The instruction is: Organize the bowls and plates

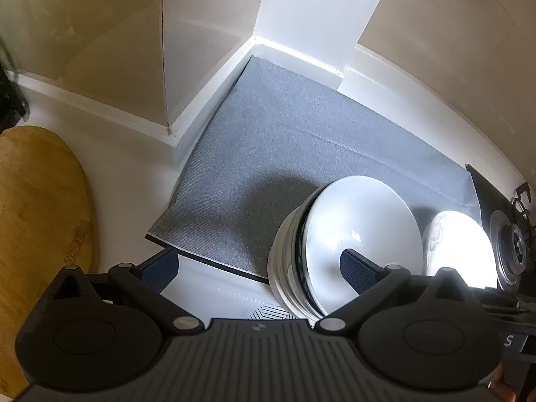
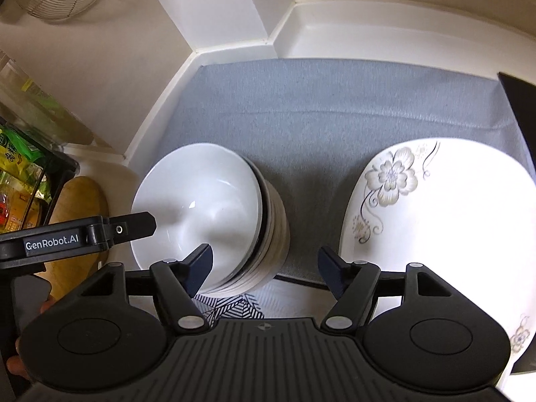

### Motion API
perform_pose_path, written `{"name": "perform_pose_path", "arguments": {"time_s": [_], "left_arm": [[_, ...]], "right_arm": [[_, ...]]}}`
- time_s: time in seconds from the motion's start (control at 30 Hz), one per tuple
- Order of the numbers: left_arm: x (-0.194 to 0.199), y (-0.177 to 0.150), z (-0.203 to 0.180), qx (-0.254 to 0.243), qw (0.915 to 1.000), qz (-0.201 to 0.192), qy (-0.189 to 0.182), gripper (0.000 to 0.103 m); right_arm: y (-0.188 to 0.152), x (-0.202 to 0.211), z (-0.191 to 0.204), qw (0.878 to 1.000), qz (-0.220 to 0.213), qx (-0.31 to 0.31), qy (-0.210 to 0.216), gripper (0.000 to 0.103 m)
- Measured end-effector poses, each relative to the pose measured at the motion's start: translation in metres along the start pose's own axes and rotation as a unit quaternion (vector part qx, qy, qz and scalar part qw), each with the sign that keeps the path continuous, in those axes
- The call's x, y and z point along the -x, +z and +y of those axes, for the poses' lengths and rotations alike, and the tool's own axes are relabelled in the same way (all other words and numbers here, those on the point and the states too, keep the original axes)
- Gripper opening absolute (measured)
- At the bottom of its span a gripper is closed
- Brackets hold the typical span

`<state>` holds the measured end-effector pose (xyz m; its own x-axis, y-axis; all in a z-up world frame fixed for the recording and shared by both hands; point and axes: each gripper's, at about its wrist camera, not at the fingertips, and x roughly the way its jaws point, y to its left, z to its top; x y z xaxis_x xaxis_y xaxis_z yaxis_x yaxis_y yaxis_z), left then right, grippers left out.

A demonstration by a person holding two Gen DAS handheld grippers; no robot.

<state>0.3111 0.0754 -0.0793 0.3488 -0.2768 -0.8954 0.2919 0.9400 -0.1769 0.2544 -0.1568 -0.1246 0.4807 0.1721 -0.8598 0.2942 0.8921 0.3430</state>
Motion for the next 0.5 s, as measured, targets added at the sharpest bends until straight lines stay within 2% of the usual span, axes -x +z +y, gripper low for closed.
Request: {"name": "perform_pose_path", "arguments": {"time_s": [0.5], "left_arm": [[-0.005,0.005,0.001,0.001,0.9999,0.010,0.003,0.102]], "right_arm": [[-0.002,-0.011,0.000,1.000,0.014,-0.012,0.009,0.074]]}}
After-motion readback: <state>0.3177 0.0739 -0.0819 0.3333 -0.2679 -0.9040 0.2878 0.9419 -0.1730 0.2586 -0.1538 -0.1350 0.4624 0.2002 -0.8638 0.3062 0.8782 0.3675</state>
